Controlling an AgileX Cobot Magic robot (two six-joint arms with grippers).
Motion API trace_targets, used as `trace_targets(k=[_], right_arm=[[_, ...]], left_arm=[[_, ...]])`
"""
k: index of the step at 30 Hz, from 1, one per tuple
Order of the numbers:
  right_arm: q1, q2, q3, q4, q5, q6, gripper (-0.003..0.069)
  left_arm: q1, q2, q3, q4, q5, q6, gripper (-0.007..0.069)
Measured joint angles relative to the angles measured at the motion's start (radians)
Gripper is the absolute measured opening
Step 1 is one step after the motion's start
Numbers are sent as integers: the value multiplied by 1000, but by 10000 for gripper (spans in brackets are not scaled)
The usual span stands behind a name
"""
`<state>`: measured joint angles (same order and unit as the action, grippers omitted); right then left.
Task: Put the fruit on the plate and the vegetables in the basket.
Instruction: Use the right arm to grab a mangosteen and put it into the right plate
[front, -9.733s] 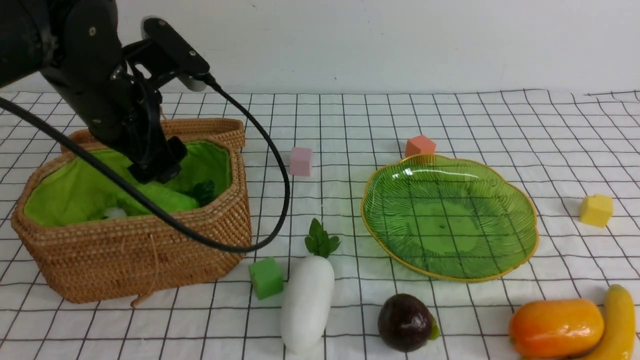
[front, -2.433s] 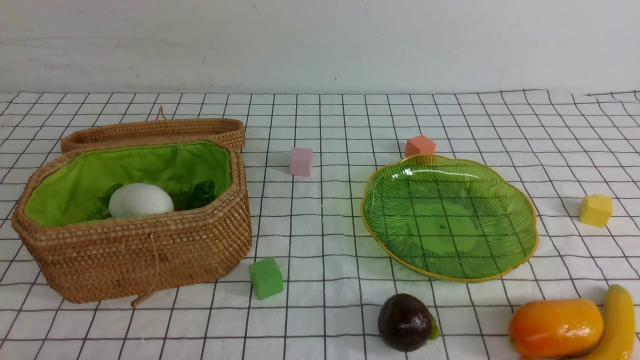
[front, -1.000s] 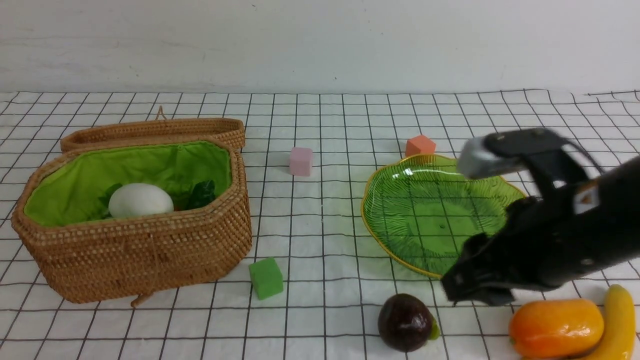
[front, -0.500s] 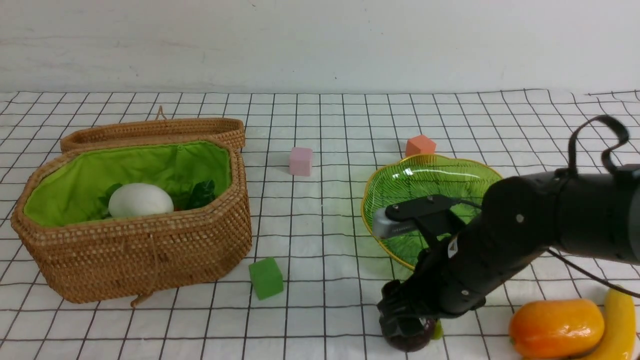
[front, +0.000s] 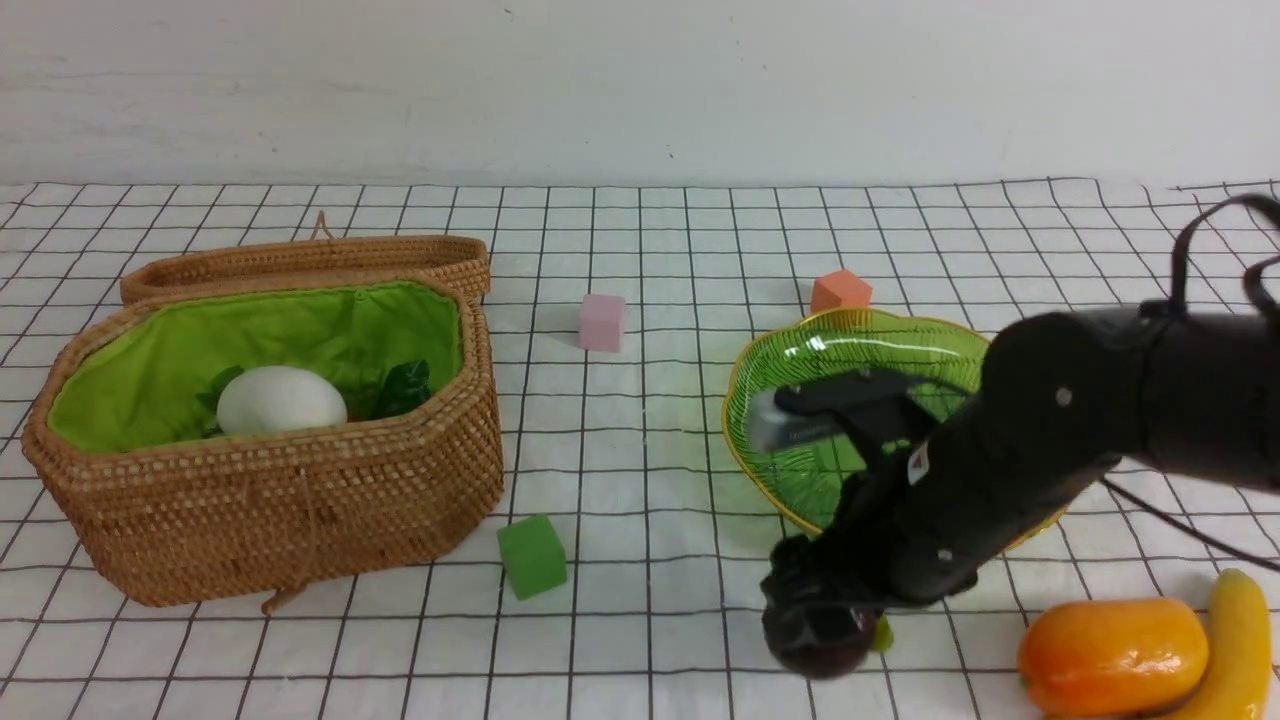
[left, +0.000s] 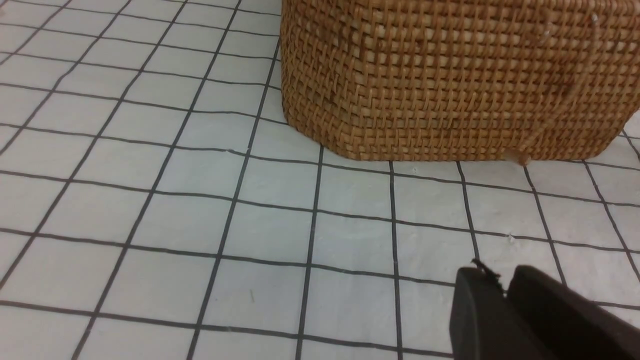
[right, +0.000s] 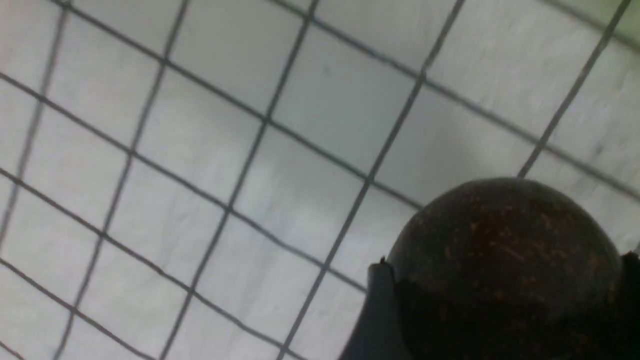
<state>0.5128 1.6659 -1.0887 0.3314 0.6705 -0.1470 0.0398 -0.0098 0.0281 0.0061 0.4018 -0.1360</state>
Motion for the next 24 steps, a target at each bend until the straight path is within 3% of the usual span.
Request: trace_targets(k=[12, 17, 24], right_arm=[[-268, 49, -95, 7, -233, 115, 553], [-314, 96, -95, 6, -171, 164, 553], [-342, 60, -95, 6, -65, 196, 675]], left_arm=[[0, 0, 0, 0, 0, 0, 94], [0, 0, 0, 0, 0, 0, 100], [0, 0, 0, 0, 0, 0, 106]])
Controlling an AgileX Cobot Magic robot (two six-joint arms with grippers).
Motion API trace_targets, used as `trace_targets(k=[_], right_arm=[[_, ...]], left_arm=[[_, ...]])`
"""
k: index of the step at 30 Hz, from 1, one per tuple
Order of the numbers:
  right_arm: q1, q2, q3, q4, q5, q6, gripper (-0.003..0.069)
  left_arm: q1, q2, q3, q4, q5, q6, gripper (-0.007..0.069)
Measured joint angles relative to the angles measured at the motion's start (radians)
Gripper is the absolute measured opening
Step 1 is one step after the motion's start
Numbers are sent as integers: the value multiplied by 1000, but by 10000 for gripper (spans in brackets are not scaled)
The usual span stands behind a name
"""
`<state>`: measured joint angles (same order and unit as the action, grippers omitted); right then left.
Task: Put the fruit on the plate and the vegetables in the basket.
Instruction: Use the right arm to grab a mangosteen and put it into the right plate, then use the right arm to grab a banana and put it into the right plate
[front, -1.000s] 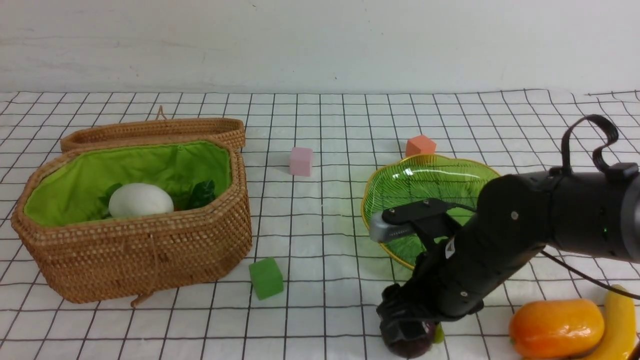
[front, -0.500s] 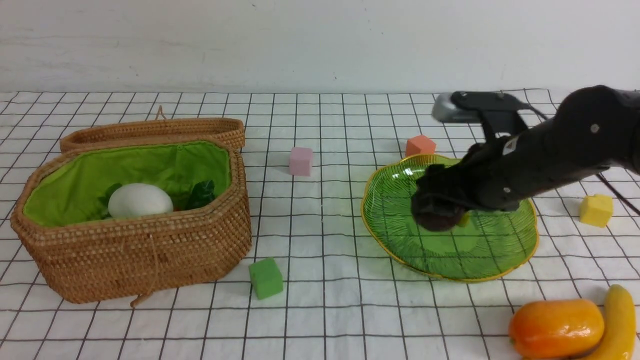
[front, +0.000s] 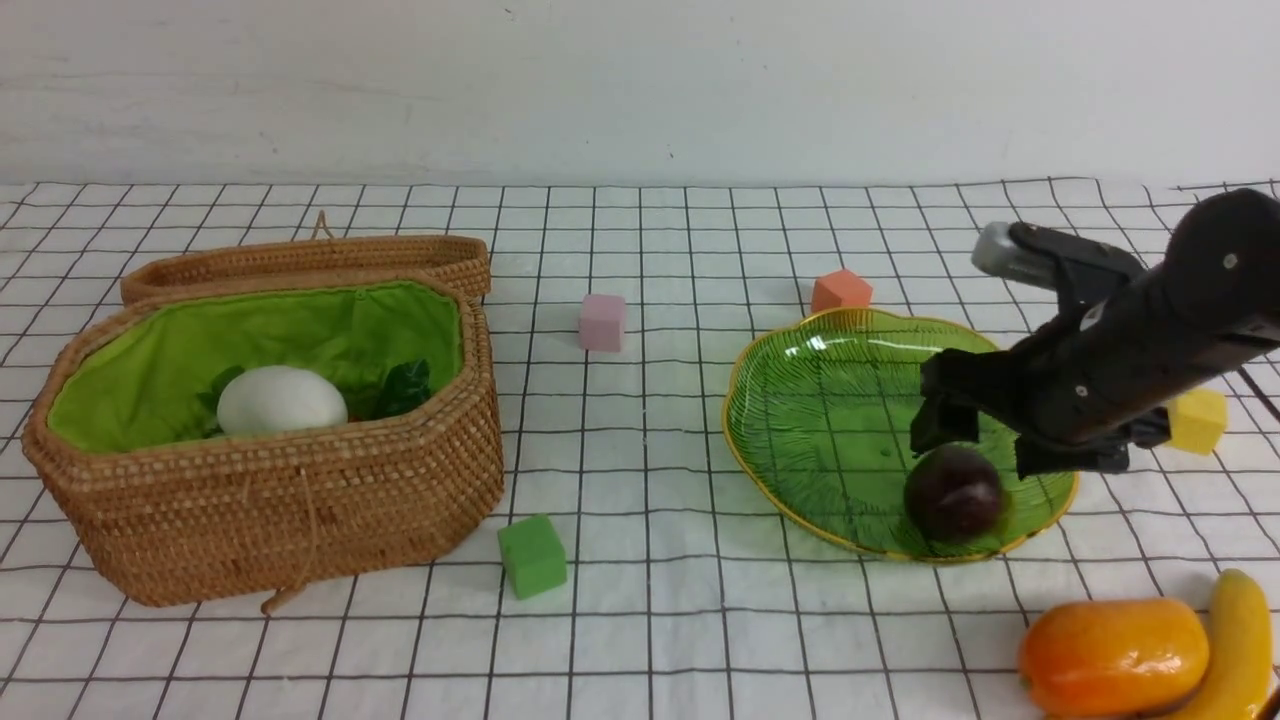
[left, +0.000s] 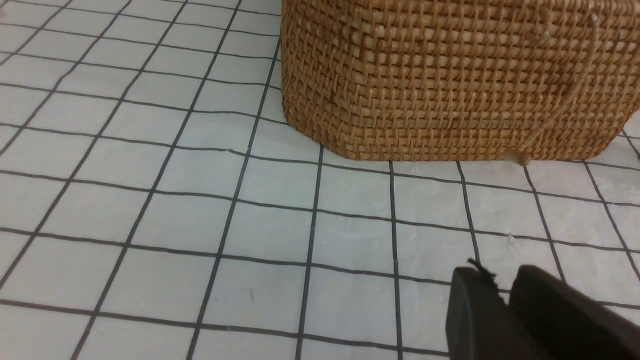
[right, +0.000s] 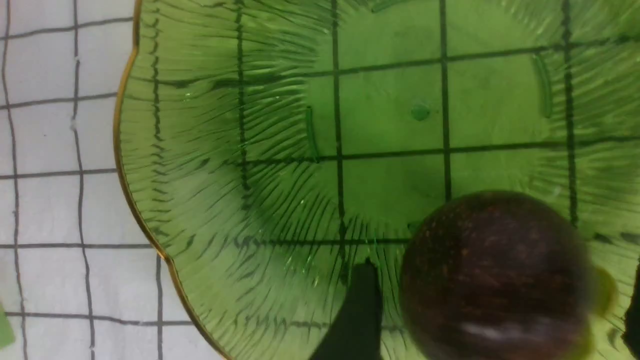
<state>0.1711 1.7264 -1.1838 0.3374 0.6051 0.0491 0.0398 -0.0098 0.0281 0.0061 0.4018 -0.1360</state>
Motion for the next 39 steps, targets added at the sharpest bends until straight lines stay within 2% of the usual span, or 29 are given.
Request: trace_targets(k=[5, 9, 10, 13, 16, 21, 24, 28, 33, 39], right_arm=[[-80, -125, 1, -52, 156, 117, 649], [-156, -238, 71, -175, 250, 306, 590], [-159, -243, 78, -181, 250, 306, 587], [-208, -308, 244, -251, 213, 498, 532], [-226, -313, 368, -266, 103, 573, 494], [-255, -257, 466, -270, -112, 603, 454], [-272, -201, 470, -274, -168, 607, 446], [-284, -141, 470, -289, -156, 607, 438], [-285, -130, 462, -311, -143, 607, 340], [-285, -237, 422, -330, -109, 607, 340]], left_arm=[[0, 0, 0, 0, 0, 0, 113], [0, 0, 0, 0, 0, 0, 117], [0, 0, 0, 0, 0, 0, 118], [0, 0, 0, 0, 0, 0, 124], [0, 0, 0, 0, 0, 0, 127], [0, 0, 0, 0, 0, 0, 132], [0, 0, 0, 0, 0, 0, 134], [0, 0, 0, 0, 0, 0, 138], [0, 0, 0, 0, 0, 0, 144], [0, 0, 0, 0, 0, 0, 148]])
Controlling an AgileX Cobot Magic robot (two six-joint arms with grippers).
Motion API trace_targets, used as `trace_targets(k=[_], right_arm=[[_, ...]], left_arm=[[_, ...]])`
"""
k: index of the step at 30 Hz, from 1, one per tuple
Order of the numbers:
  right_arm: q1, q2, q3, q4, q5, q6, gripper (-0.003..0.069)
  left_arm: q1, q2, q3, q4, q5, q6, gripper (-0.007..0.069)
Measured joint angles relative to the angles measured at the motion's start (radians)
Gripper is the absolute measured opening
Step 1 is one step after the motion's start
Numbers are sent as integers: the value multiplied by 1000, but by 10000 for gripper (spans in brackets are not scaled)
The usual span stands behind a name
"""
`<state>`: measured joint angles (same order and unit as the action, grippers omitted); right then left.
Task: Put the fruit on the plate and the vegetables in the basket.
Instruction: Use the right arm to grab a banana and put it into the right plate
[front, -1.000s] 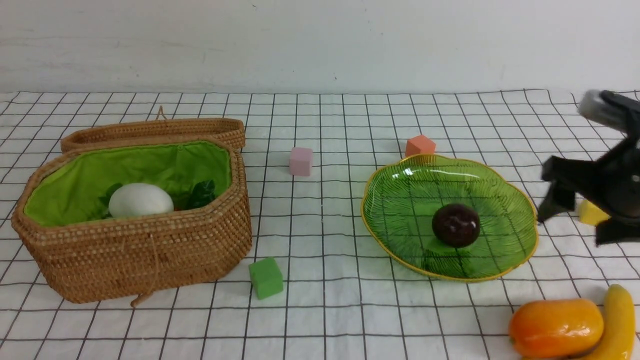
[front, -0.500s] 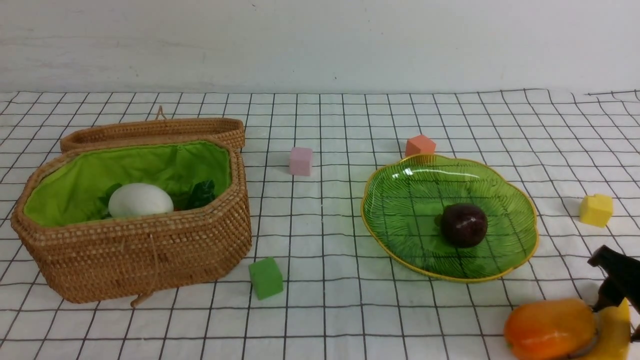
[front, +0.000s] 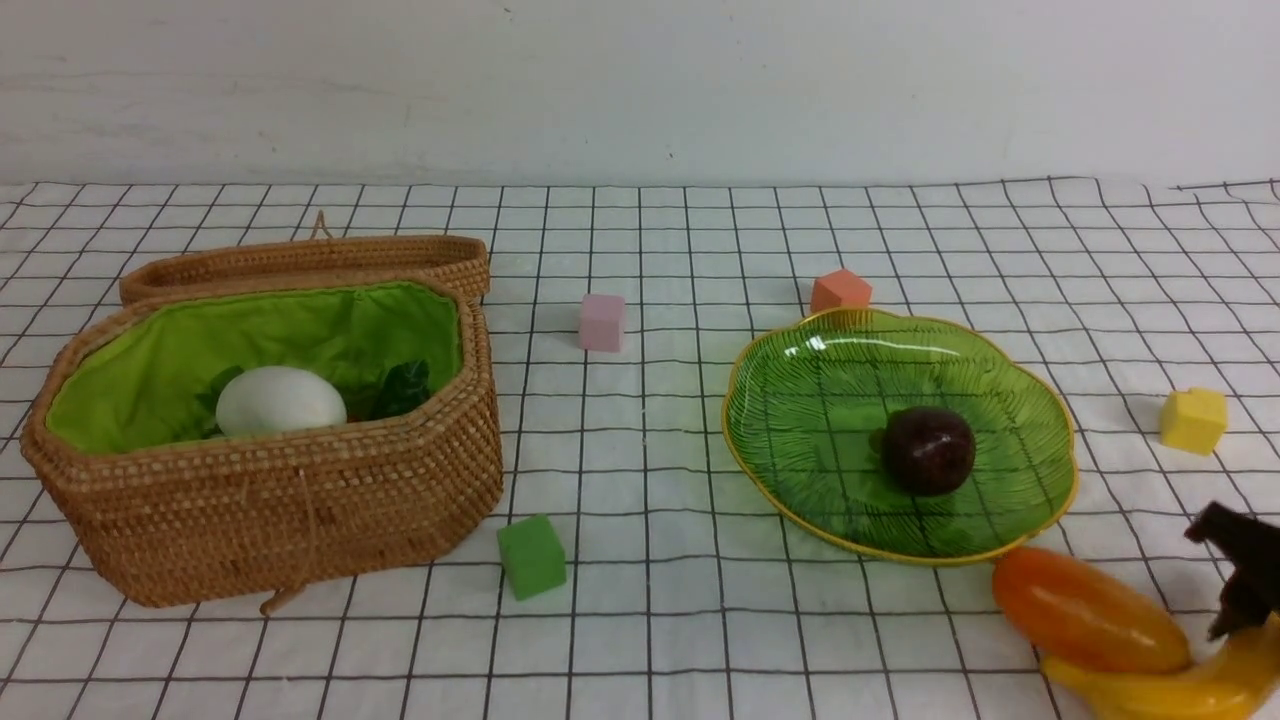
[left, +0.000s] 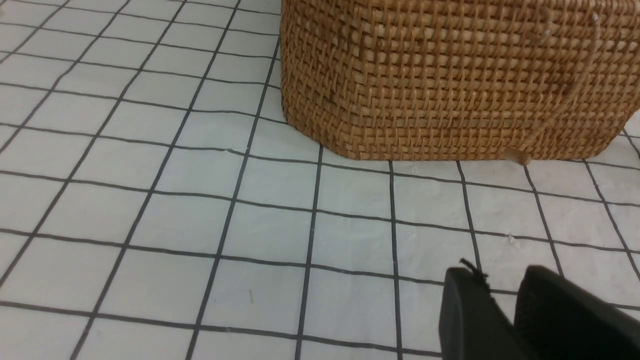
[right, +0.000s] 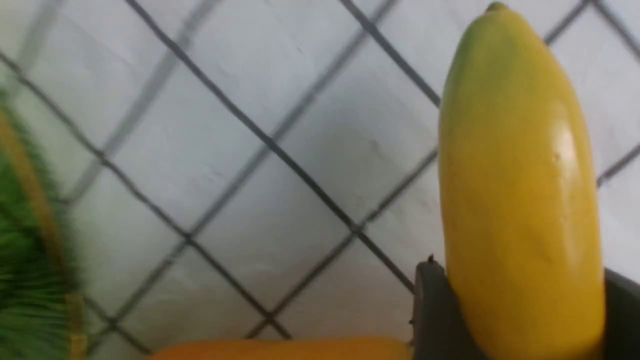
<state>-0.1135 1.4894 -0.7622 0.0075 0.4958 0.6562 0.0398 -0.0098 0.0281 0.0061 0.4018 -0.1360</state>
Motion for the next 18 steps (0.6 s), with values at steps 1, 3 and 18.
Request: trace_targets(k=[1, 3, 18], right_arm=[[0, -14, -9, -7, 0, 0, 340], [0, -92, -78, -29, 0, -1, 340], [135, 83, -504, 159, 124, -609, 340]], left_arm=[[0, 0, 0, 0, 0, 0, 148], [0, 0, 0, 0, 0, 0, 148], [0, 0, 0, 0, 0, 0, 166]])
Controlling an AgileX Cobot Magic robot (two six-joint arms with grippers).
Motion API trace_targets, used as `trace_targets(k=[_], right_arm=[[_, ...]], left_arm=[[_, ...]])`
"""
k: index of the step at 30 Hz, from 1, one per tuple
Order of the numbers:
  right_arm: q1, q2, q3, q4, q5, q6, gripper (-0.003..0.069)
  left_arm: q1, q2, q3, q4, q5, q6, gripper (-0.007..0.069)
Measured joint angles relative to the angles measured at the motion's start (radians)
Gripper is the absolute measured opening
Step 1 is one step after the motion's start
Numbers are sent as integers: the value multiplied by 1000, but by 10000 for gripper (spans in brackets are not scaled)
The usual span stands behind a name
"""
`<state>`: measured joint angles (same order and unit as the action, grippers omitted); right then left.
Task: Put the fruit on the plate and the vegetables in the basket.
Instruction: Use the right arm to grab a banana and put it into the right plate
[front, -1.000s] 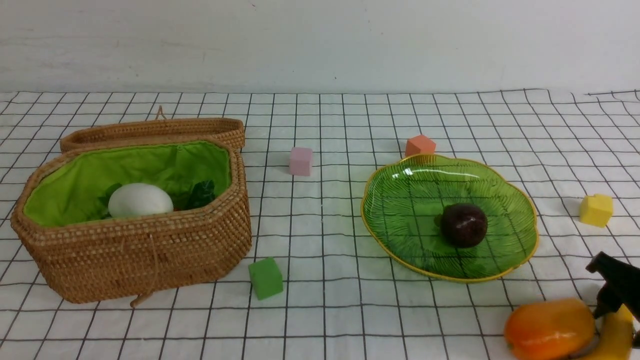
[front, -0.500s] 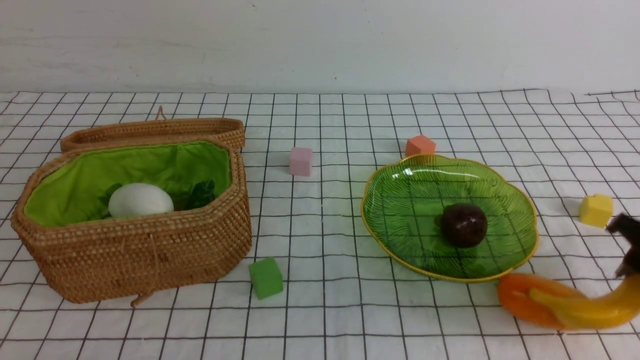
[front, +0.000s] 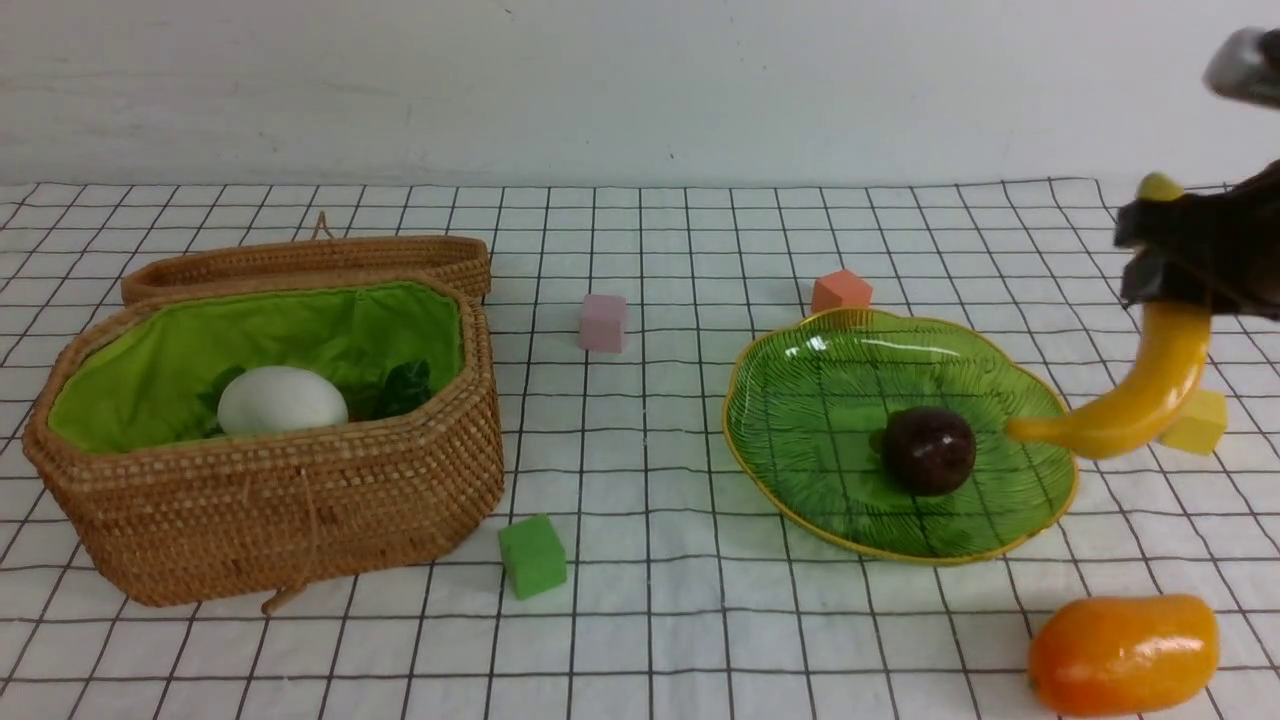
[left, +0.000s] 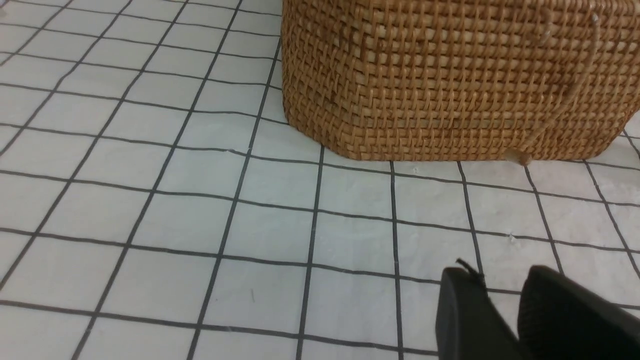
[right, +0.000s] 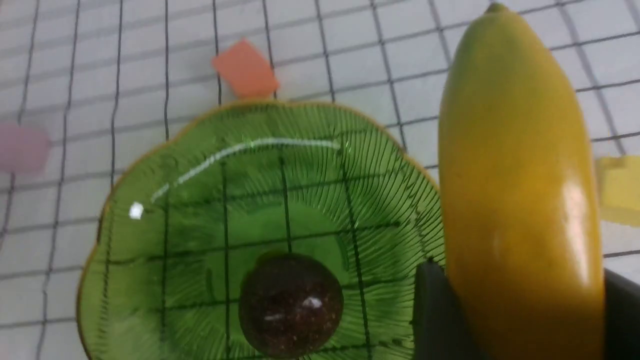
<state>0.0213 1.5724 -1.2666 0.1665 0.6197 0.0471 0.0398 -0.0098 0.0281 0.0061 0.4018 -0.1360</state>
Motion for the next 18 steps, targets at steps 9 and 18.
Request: trace_targets(k=[9, 18], right_arm=[[3, 243, -54, 94, -43, -35, 397], [-14, 158, -57, 95, 116, -37, 673]], left_arm=[[0, 0, 0, 0, 0, 0, 174], [0, 0, 0, 0, 0, 0, 179]])
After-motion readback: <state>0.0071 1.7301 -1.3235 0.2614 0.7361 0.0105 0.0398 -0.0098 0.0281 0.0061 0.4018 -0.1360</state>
